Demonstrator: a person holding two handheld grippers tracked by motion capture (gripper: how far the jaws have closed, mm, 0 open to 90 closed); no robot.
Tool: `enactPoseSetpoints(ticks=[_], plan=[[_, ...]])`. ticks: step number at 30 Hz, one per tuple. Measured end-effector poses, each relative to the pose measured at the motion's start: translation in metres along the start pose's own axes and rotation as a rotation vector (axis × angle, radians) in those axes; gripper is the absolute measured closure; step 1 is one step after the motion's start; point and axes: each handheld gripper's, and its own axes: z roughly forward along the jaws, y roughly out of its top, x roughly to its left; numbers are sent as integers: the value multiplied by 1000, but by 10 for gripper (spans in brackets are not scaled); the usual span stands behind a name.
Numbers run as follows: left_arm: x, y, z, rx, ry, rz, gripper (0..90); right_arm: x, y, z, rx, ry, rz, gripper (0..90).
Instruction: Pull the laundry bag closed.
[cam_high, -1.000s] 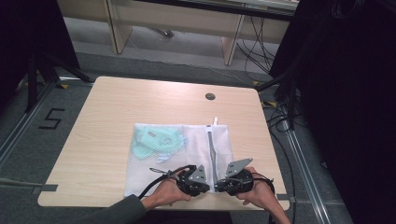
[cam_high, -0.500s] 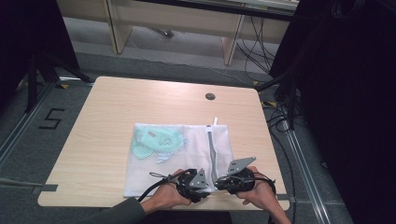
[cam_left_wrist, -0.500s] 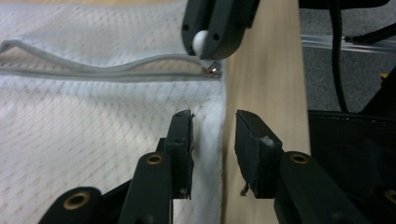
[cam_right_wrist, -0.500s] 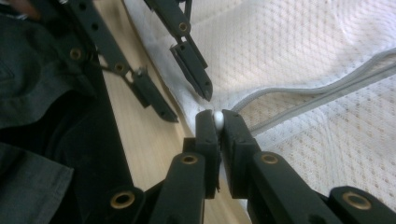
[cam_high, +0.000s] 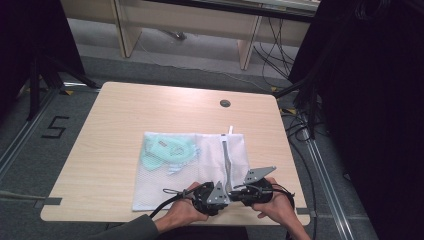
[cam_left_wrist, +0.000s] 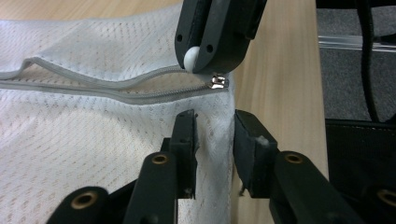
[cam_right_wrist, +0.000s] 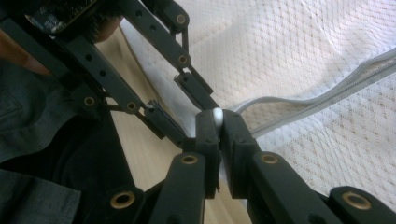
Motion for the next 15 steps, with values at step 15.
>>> enactPoseSetpoints(ticks=[15], plan=[[-5,0,1,-14,25,32,882,-2,-2,1,-10,-14,16,863]])
